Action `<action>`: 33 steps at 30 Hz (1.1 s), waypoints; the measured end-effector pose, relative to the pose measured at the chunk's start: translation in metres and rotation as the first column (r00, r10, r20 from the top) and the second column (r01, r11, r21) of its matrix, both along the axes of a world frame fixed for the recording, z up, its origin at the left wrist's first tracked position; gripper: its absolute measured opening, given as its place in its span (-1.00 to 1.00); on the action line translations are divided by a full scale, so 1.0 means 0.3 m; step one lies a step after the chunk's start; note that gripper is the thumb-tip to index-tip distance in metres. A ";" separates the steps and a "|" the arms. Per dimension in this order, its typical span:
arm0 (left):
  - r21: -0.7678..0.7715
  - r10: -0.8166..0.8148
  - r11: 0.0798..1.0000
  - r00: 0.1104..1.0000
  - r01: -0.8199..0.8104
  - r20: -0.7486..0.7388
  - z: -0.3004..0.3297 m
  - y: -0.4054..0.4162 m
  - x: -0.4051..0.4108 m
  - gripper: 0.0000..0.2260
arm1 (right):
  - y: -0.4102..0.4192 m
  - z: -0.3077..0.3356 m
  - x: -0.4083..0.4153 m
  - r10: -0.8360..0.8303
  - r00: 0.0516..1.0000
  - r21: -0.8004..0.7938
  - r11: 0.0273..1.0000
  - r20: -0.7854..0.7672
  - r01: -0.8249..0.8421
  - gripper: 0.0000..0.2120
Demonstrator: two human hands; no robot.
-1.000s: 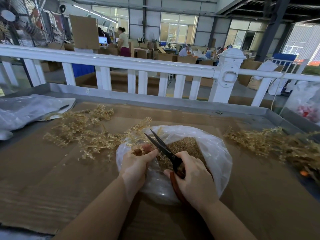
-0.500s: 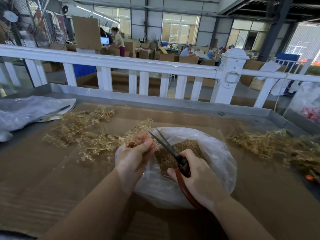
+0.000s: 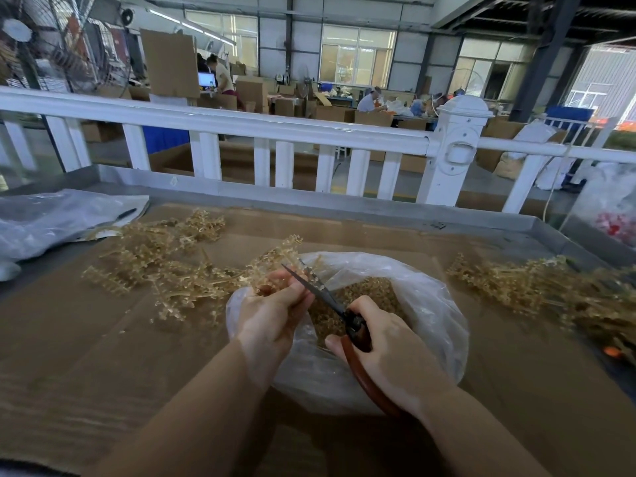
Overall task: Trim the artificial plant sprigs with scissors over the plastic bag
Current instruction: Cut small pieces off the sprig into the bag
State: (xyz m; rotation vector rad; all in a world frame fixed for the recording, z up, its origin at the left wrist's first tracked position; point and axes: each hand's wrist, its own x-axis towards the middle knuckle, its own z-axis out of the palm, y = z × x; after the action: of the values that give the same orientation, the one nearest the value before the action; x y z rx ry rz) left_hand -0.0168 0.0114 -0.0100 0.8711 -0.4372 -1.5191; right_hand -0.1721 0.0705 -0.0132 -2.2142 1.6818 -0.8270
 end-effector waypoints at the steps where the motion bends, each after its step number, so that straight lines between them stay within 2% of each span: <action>1: -0.002 -0.002 1.000 1.000 0.002 -0.001 0.001 0.000 0.000 -0.89 | -0.001 0.000 0.001 0.000 1.000 -0.001 1.000 0.002 0.000 -0.69; 11: -0.044 -0.034 0.998 0.999 0.034 -0.010 -0.011 0.000 -0.003 -0.83 | -0.002 0.011 0.009 0.006 0.996 -0.016 1.000 0.093 -0.004 -0.73; 19: 0.003 -0.059 0.998 0.997 0.059 -0.043 -0.026 -0.013 -0.012 -0.87 | 0.000 0.011 0.005 -0.037 0.999 -0.012 0.999 0.033 0.038 -0.68; 25: 0.028 -0.063 0.997 0.994 0.066 -0.085 -0.027 -0.013 -0.019 -0.86 | -0.001 0.005 0.007 -0.053 0.999 -0.028 0.998 0.012 0.053 -0.71; 33: 0.039 -0.108 0.993 0.993 0.110 -0.055 -0.034 -0.024 -0.008 -0.86 | -0.011 -0.006 0.008 -0.053 0.999 -0.050 0.997 -0.003 0.053 -0.70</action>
State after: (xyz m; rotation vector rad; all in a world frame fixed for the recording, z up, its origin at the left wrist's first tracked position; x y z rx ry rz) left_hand -0.0191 0.0043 -0.0202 0.8491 -0.4211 -1.6530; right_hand -0.1697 0.0673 -0.0151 -2.2141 1.7474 -0.8876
